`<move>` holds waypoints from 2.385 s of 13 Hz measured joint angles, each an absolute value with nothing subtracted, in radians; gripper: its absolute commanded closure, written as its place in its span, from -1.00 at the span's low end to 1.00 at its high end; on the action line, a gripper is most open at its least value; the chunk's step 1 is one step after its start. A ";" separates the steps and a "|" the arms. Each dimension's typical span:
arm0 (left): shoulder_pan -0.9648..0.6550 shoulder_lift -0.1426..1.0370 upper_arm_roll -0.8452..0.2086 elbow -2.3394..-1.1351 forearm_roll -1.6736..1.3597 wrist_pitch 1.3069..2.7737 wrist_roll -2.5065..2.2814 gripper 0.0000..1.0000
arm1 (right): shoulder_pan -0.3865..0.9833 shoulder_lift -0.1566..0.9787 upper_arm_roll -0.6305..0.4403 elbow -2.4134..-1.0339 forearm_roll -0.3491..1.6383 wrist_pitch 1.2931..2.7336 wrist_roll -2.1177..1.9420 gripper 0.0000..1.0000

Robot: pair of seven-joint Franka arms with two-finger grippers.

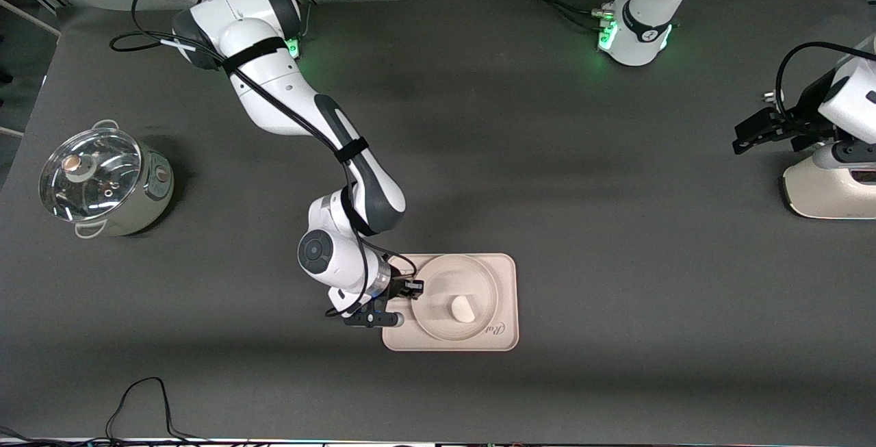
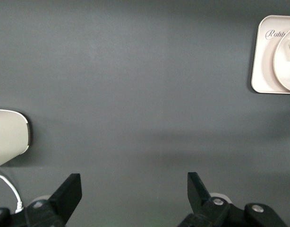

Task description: Place bun in plate and plate on tray

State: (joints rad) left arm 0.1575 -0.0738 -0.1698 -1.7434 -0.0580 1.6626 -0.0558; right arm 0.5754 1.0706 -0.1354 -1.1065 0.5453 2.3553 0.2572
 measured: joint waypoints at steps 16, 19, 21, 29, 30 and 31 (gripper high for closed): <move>0.162 0.048 -0.162 -1.585 -0.055 1.600 -0.056 -1.00 | 0.319 0.229 -0.156 -1.335 0.147 1.497 0.193 -1.00; 0.163 0.058 -0.162 -1.576 -0.054 1.600 -0.055 -1.00 | 0.188 0.083 -0.108 -1.464 0.071 1.488 0.064 -1.00; 0.163 0.060 -0.162 -1.574 -0.053 1.600 -0.055 -1.00 | 0.166 0.074 -0.116 -1.484 0.029 1.493 0.044 -1.00; 0.164 0.063 -0.159 -1.572 -0.052 1.600 -0.055 -1.00 | 0.165 0.074 -0.184 -1.505 0.018 1.530 0.000 -1.00; 0.164 0.063 -0.159 -1.572 -0.052 1.600 -0.055 -1.00 | 0.165 0.074 -0.185 -1.505 0.017 1.530 0.000 -1.00; 0.164 0.063 -0.159 -1.572 -0.052 1.600 -0.055 -1.00 | 0.165 0.074 -0.186 -1.505 0.017 1.530 0.000 -1.00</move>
